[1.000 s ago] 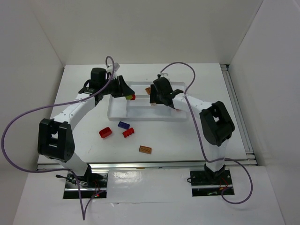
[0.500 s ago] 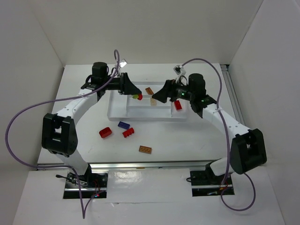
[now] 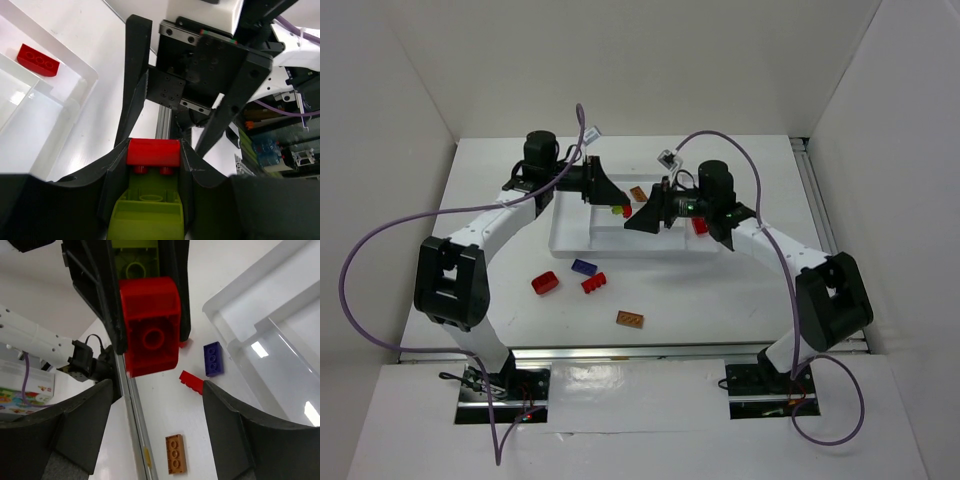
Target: Sort the legos into containers by color
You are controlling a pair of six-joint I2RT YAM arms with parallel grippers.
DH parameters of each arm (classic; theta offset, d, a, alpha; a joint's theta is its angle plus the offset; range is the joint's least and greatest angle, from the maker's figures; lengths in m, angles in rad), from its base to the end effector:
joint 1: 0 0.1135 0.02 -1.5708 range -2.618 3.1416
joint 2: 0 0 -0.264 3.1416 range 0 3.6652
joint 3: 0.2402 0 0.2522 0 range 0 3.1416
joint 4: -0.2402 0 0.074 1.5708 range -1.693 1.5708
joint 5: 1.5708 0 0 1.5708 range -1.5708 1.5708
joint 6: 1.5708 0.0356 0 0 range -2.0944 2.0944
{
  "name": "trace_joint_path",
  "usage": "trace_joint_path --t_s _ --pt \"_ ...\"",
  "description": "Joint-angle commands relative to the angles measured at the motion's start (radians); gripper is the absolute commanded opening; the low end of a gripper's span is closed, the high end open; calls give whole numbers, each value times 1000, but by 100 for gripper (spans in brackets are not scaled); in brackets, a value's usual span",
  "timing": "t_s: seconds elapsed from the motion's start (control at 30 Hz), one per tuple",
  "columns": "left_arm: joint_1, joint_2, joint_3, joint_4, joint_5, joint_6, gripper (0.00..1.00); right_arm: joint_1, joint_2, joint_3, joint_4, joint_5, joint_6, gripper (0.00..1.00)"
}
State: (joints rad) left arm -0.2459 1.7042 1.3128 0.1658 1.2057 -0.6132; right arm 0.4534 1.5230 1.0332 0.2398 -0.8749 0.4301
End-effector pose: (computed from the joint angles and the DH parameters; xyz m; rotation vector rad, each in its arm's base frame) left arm 0.3692 -0.1269 0.3178 0.6152 1.8697 -1.6526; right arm 0.2987 0.1759 0.2909 -0.6916 1.8369 1.3925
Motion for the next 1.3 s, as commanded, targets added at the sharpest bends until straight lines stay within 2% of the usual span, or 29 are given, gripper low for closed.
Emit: trace_joint_path --t_s 0.0,0.1,0.3,0.43,0.57,0.6,0.7,0.73,0.8,0.83,0.87,0.97,1.03,1.27 --pt "-1 2 2 64 57 -7 0 1 25 51 165 -54 51 77" --pt "-1 2 2 64 57 3 0 1 49 42 248 -78 133 75" --pt "-1 2 -7 64 66 3 0 -9 91 31 384 -121 226 62" --pt "-1 2 -7 64 66 3 0 -9 91 31 415 -121 248 49" --pt "-1 2 -7 86 66 -7 0 -9 91 31 424 -121 257 33" --pt "-1 2 -17 95 75 -16 0 -9 91 31 424 -121 257 23" --pt "-1 2 -17 95 84 -16 0 -9 91 22 415 -111 257 14" --pt "-1 2 -17 95 84 -7 4 -9 91 22 415 -99 257 13" --pt "-1 2 -6 95 84 -7 18 -18 91 13 406 -99 257 10" --pt "-1 2 -6 107 84 -7 37 -18 91 13 406 -99 257 10" --pt "-1 2 -6 119 84 -7 45 -18 91 13 406 -99 257 10" --pt "-1 -9 -15 141 84 -20 59 -18 91 2 417 -89 277 10" --pt "-1 -9 -6 141 75 -20 63 -18 82 2 417 -88 277 10" --pt "-1 -18 -15 216 64 -85 63 -36 72 -27 426 -88 286 10"
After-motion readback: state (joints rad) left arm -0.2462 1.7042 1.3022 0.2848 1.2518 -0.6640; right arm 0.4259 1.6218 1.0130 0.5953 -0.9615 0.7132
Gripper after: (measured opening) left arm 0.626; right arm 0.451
